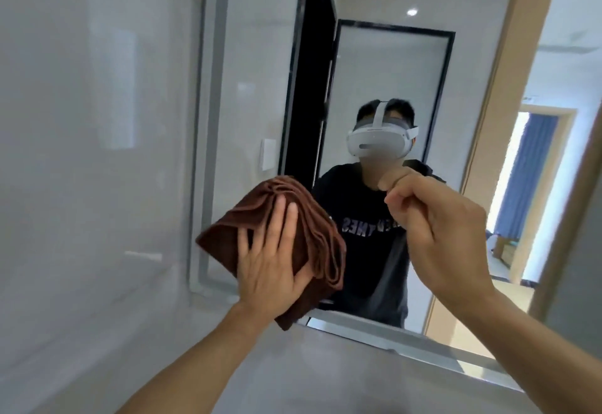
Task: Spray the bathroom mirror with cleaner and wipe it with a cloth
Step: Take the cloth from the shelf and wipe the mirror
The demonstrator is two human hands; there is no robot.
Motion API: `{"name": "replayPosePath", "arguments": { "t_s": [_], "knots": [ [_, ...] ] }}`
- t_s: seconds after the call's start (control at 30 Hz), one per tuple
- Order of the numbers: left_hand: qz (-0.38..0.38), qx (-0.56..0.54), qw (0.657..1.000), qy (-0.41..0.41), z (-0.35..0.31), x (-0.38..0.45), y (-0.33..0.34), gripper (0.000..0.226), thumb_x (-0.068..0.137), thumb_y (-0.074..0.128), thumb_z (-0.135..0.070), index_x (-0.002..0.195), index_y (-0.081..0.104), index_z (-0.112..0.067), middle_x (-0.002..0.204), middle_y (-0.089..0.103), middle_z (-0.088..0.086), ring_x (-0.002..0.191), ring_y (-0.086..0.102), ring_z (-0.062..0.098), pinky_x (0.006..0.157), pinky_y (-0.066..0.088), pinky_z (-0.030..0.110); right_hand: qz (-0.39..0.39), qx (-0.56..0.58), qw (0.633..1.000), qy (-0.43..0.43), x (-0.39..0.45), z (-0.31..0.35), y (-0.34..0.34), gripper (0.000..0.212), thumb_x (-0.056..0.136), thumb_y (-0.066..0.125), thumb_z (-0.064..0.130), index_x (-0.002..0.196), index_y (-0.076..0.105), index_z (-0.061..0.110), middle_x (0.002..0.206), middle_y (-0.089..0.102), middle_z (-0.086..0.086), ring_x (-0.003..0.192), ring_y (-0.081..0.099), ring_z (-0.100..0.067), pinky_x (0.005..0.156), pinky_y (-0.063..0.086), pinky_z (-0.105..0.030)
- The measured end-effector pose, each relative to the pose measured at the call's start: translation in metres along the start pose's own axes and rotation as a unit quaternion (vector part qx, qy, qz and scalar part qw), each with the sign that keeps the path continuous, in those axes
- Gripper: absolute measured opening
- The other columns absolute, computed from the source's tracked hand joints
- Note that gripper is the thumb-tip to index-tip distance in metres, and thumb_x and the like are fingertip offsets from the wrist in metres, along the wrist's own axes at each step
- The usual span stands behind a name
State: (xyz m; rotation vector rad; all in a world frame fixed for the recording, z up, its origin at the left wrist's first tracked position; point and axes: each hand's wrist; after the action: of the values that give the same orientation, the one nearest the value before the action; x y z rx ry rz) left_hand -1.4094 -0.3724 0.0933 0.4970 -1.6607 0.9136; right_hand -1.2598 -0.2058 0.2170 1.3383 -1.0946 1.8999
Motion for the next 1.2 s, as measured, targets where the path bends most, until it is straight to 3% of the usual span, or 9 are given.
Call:
{"name": "replayPosePath", "arguments": {
  "t_s": [0.1, 0.2, 0.3, 0.5, 0.6, 0.8, 0.93, 1.03, 1.2],
  "knots": [
    [0.013, -0.023, 0.994, 0.111, -0.091, 0.028, 0.001, 0.092, 0.087, 0.049, -0.068, 0.158, 0.021, -0.017, 0.166, 0.016, 0.003, 0.130, 0.047, 0.028, 0.111, 0.026, 0.053, -0.025, -0.002, 0.999, 0.020, -0.008, -0.012, -0.037, 0.028, 0.085, 0.049, -0.015, 0.082, 0.064, 0.009, 0.094, 0.069, 0.001, 0.091, 0.065, -0.015, 0.081, 0.055, -0.033],
    [0.030, -0.077, 0.987, 0.139, -0.182, 0.050, 0.007, 0.090, 0.090, 0.049, -0.064, 0.160, 0.012, -0.021, 0.166, 0.018, -0.003, 0.142, 0.035, 0.021, 0.118, 0.017, 0.049, -0.052, -0.057, 0.996, 0.044, -0.027, -0.026, -0.084, 0.028, 0.087, 0.048, -0.008, 0.087, 0.067, 0.012, 0.087, 0.068, 0.002, 0.082, 0.060, -0.010, 0.074, 0.045, -0.010],
    [0.032, -0.114, 0.976, 0.180, -0.260, 0.083, 0.006, 0.082, 0.093, 0.044, -0.055, 0.160, 0.011, -0.020, 0.164, 0.024, -0.006, 0.138, 0.037, 0.018, 0.117, 0.016, 0.045, -0.060, -0.092, 0.992, 0.053, -0.043, -0.046, -0.135, 0.027, 0.084, 0.042, -0.005, 0.088, 0.063, 0.012, 0.086, 0.063, 0.002, 0.081, 0.058, -0.012, 0.070, 0.044, -0.018],
    [0.016, -0.172, 0.953, 0.247, -0.334, 0.150, -0.011, 0.073, 0.093, 0.045, -0.028, 0.159, 0.018, -0.015, 0.155, 0.042, 0.002, 0.139, 0.038, 0.021, 0.120, 0.008, 0.041, -0.145, -0.114, 0.979, 0.083, -0.039, -0.080, -0.188, 0.028, 0.093, 0.041, 0.005, 0.111, 0.056, 0.020, 0.113, 0.055, 0.009, 0.107, 0.054, -0.003, 0.094, 0.038, -0.008],
    [0.054, -0.384, 0.885, 0.258, -0.313, 0.165, -0.024, 0.066, 0.088, 0.047, -0.003, 0.153, 0.035, -0.008, 0.148, 0.050, 0.008, 0.139, 0.042, 0.020, 0.121, 0.022, 0.036, -0.144, -0.145, 0.973, 0.104, -0.024, -0.092, -0.182, 0.045, 0.099, 0.039, 0.017, 0.142, 0.045, 0.010, 0.146, 0.046, -0.002, 0.137, 0.041, -0.013, 0.115, 0.029, -0.019],
    [0.169, -0.686, 0.708, 0.024, -0.267, 0.191, -0.071, 0.054, 0.090, 0.033, -0.007, 0.141, 0.051, 0.002, 0.139, 0.057, 0.019, 0.130, 0.057, 0.022, 0.115, 0.041, 0.040, -0.190, -0.315, 0.918, 0.152, 0.011, -0.093, -0.120, 0.065, 0.101, 0.034, 0.038, 0.158, 0.019, 0.010, 0.167, 0.017, -0.008, 0.155, 0.005, -0.029, 0.126, 0.004, -0.046],
    [0.029, -0.620, 0.782, 0.053, -0.197, 0.198, -0.106, 0.045, 0.095, 0.031, -0.001, 0.131, 0.058, 0.003, 0.123, 0.065, 0.017, 0.117, 0.064, 0.026, 0.104, 0.049, 0.046, -0.208, -0.394, 0.877, 0.178, 0.028, -0.087, -0.089, 0.060, 0.102, 0.037, 0.041, 0.145, 0.038, 0.000, 0.158, 0.031, -0.025, 0.153, 0.011, -0.039, 0.122, 0.011, -0.059],
    [-0.102, -0.543, 0.834, 0.019, -0.134, 0.221, -0.136, 0.038, 0.095, 0.033, 0.000, 0.117, 0.063, 0.002, 0.111, 0.067, 0.014, 0.104, 0.065, 0.023, 0.091, 0.054, 0.031, -0.141, -0.419, 0.893, 0.085, 0.037, -0.064, -0.051, 0.052, 0.099, 0.043, 0.038, 0.130, 0.052, -0.003, 0.153, 0.039, -0.026, 0.153, 0.013, -0.039, 0.121, 0.013, -0.060],
    [-0.179, -0.383, 0.906, -0.015, -0.043, 0.225, -0.162, 0.032, 0.093, 0.036, -0.003, 0.107, 0.064, -0.002, 0.103, 0.067, 0.008, 0.096, 0.064, 0.019, 0.088, 0.053, 0.037, 0.045, -0.405, 0.904, -0.129, 0.037, -0.009, 0.052, 0.053, 0.098, 0.046, 0.043, 0.142, 0.051, 0.014, 0.166, 0.019, -0.008, 0.155, 0.008, -0.034, 0.123, 0.012, -0.056]
  ]
}}
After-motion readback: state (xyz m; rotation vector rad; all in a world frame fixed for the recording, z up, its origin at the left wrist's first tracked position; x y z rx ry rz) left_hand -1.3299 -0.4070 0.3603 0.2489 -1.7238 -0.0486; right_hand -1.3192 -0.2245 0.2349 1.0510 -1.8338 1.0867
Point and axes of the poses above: each hand's wrist, its own x-axis towards the middle knuckle, its own y-axis out of the palm, z = x × y
